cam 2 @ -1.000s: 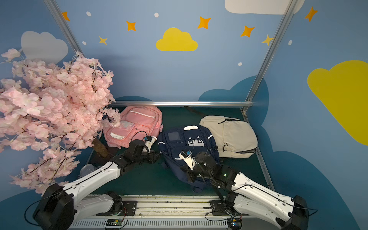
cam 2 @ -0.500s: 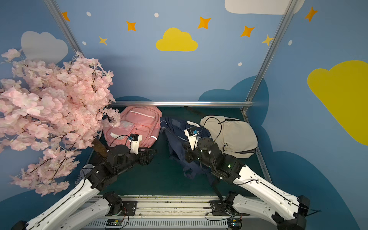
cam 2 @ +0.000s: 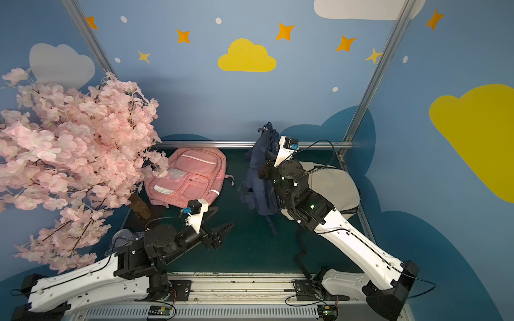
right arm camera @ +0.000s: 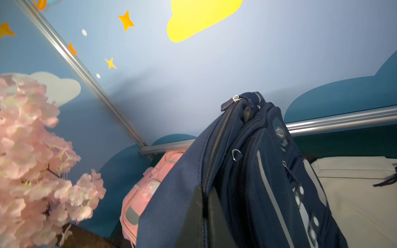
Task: Zip up the backpack
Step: Pick up the backpack from the backpack.
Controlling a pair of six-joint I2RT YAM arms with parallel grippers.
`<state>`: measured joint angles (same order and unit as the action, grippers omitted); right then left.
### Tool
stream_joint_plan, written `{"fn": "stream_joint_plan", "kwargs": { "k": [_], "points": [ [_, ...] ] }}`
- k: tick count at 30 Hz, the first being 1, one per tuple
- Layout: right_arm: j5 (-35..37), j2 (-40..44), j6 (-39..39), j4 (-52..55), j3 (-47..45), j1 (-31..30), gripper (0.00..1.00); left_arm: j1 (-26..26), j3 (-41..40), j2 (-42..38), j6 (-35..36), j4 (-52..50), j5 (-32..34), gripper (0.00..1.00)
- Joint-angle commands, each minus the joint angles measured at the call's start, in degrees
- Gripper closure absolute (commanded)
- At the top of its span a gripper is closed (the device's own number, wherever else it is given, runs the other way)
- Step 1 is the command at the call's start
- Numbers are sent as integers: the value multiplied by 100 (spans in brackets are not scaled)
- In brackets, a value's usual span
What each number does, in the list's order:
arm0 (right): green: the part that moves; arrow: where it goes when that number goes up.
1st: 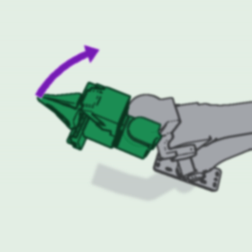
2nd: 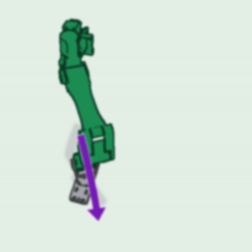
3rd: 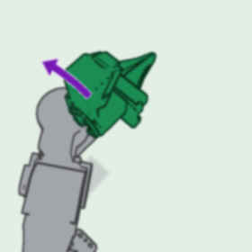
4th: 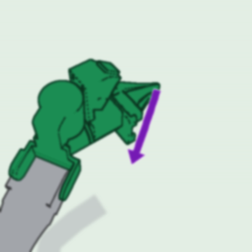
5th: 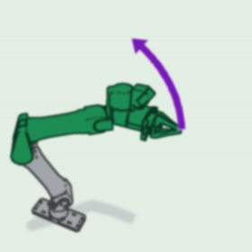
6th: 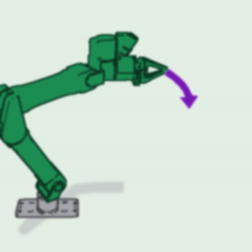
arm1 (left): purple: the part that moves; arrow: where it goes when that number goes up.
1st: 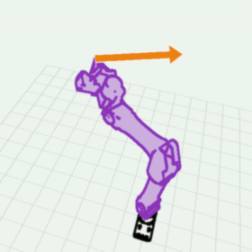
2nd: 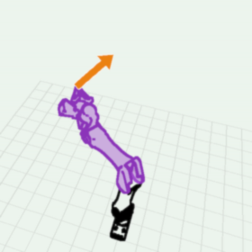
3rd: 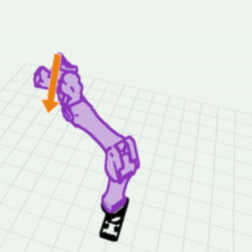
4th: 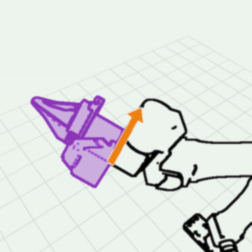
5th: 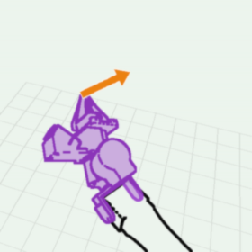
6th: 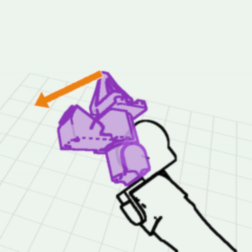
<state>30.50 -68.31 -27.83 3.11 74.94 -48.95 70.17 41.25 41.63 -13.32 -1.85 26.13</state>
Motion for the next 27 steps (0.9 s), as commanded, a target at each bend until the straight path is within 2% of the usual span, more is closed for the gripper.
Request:
{"fn": "stream_joint_plan", "kwargs": {
  "k": [1,8,12,15,17,19,22,27],
  "points": [
    [450,-2,-234,-1504,604,-18,100,172,108,319,780,1060,538,9],
    [624,-181,-262,-1934,1054,-160,100,-24,-289,605,1298,2594,844,8],
    [724,-164,-182,-2189,1110,-352,100,-546,-565,558,1122,3138,-9,9],
    [789,-182,-174,-2360,1096,-477,100,-679,-804,660,1120,3780,-685,10],
    [799,-191,-162,-2487,1077,-557,100,-739,-812,808,1041,3936,-875,12],
    [791,-199,-166,-2575,1052,-640,100,-784,-819,969,872,4108,-757,16],
    [849,-207,-32,-2740,1027,-776,100,-944,-888,1039,683,4270,-943,29],
    [1112,-176,314,-2825,952,-819,100,-1019,-857,928,598,4025,-941,69]
  ]
}}
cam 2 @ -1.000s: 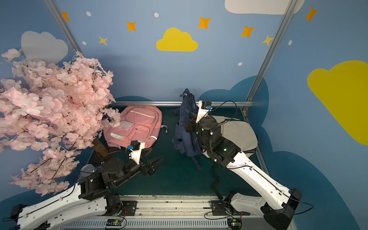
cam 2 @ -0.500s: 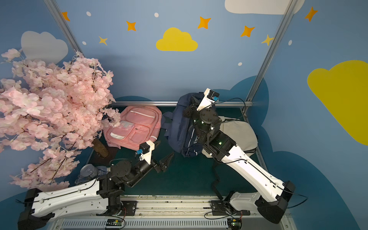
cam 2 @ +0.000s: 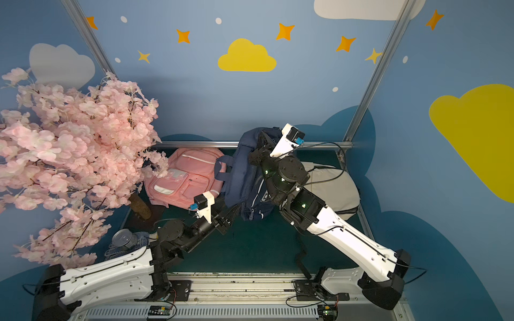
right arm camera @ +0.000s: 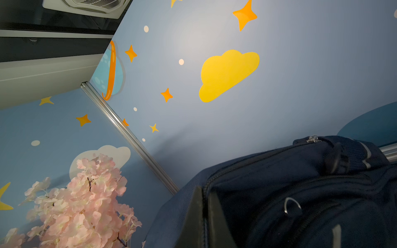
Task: Zip up the backpack
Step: Pick up the backpack from the backpack.
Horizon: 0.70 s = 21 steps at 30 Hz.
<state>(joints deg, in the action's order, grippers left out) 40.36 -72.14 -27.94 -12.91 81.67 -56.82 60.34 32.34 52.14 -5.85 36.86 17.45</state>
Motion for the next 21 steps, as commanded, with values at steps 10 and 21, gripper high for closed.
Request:
{"fn": "stream_joint_plan", "kwargs": {
  "k": [10,21],
  "points": [
    [740,516,936,-783,-54,-32,100,-237,842,-1039,-177,-2115,563,88],
    [677,-20,112,872,-318,150,100,-1992,3342,-169,-314,-5445,618,93]
  ]
}}
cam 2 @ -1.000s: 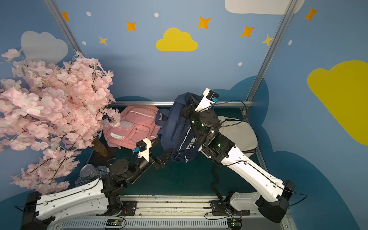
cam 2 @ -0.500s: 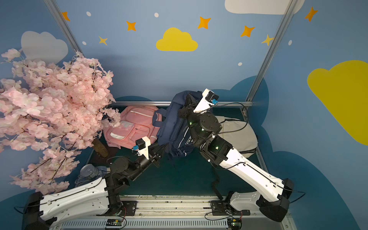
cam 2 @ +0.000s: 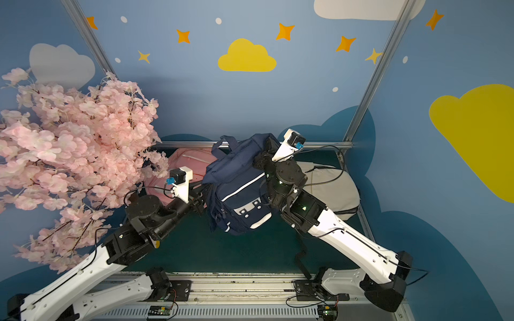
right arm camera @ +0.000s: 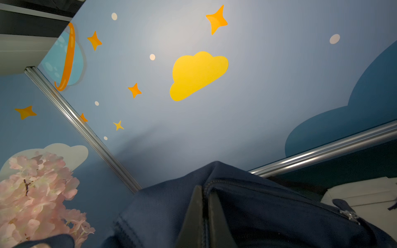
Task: Zip up the backpack
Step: Pick up the backpack from the backpack, then place the backpack on the backpack.
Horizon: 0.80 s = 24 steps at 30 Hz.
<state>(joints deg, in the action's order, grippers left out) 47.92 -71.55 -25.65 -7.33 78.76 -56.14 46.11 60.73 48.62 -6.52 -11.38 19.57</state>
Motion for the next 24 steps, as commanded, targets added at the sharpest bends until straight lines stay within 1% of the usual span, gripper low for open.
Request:
{"fn": "stream_joint_plan", "kwargs": {
  "k": [1,3,5,7,9,13,17,18,20,21,24],
  "points": [
    [-121,-191,-264,434,-32,116,100,-839,712,388,-327,-819,196,93],
    [-236,-405,-487,619,-45,200,100,-1249,1066,800,-415,-1104,-18,94],
    [-410,-639,-712,795,-5,310,100,-1585,1378,1210,-481,-1352,32,94],
    [-643,-975,-914,973,86,454,100,-1977,1628,1574,-502,-1422,47,94],
    [-785,-1260,-1009,1067,170,577,100,-2247,1914,1952,-455,-1476,66,95],
    [-1048,-1772,-1038,921,203,847,100,-2477,2633,2896,-113,-1443,174,95],
    [-1552,-2061,-894,611,147,1161,100,-2743,3278,3935,358,-1386,-138,96],
    [-1668,-2090,-864,556,115,1234,96,-2790,3399,4126,446,-1402,-237,96],
    [-1986,-2093,-739,410,-20,1414,82,-2915,3661,4580,669,-1507,-454,96],
    [-2179,-2077,-634,308,-111,1512,77,-2930,3705,4719,826,-1505,-499,96],
    [-2832,-1959,-292,34,-483,1872,57,-2937,3795,5115,1215,-1530,-578,96]
  ]
}}
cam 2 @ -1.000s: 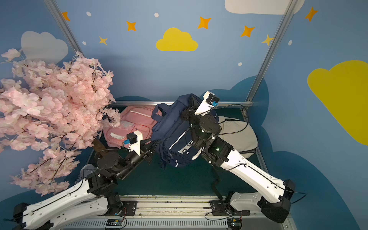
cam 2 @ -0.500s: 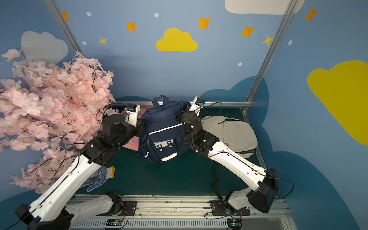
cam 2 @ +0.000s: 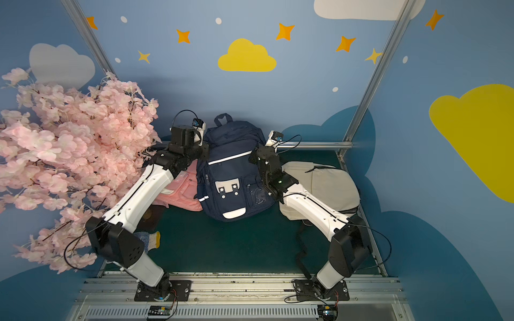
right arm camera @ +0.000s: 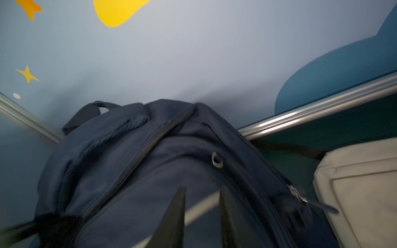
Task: Zip up the backpack
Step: Place the backpack on the backpack.
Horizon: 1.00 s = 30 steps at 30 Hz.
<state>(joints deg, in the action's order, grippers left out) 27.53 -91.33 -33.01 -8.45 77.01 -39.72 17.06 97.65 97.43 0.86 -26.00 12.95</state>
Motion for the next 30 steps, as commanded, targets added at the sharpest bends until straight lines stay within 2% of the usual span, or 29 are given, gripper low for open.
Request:
{"fn": "stream_joint_plan", "kwargs": {
  "k": [1,4,10,12,13,16,17,19,21,23,25,30],
  "points": [
    [-1076,63,541,49,-432,349,53,-36,126,346,617,-79,16,96],
    [-1720,128,767,-1,-773,748,42,-40,220,672,875,-108,-76,97],
    [-3048,-291,887,318,-1110,1670,39,-153,845,1438,1056,-514,185,96],
    [-3359,-437,883,388,-1203,1837,38,-184,1135,1692,1033,-715,410,90],
    [-3496,-502,945,347,-1276,1863,37,-190,1331,1828,965,-881,559,81],
    [-3777,-691,1103,403,-1336,1872,36,-153,2066,2189,422,-1696,1161,41],
    [-3858,-777,1126,447,-1315,1880,36,-121,2230,2222,158,-1960,1301,34],
    [-3994,-930,1223,532,-1257,1889,35,-37,2197,2077,-352,-2306,1316,25],
    [-4091,-1096,1322,682,-1159,1889,34,107,1791,1741,-1018,-2494,1254,20],
    [-4098,-1234,1312,899,-1024,1889,34,310,995,1242,-1625,-2385,1153,15],
    [-4098,-1379,1307,1146,-916,1881,34,512,-232,612,-2184,-1884,880,10],
    [-4163,-1660,1363,1458,-740,1881,33,727,-3014,-719,-3111,-138,130,9]
  ]
}}
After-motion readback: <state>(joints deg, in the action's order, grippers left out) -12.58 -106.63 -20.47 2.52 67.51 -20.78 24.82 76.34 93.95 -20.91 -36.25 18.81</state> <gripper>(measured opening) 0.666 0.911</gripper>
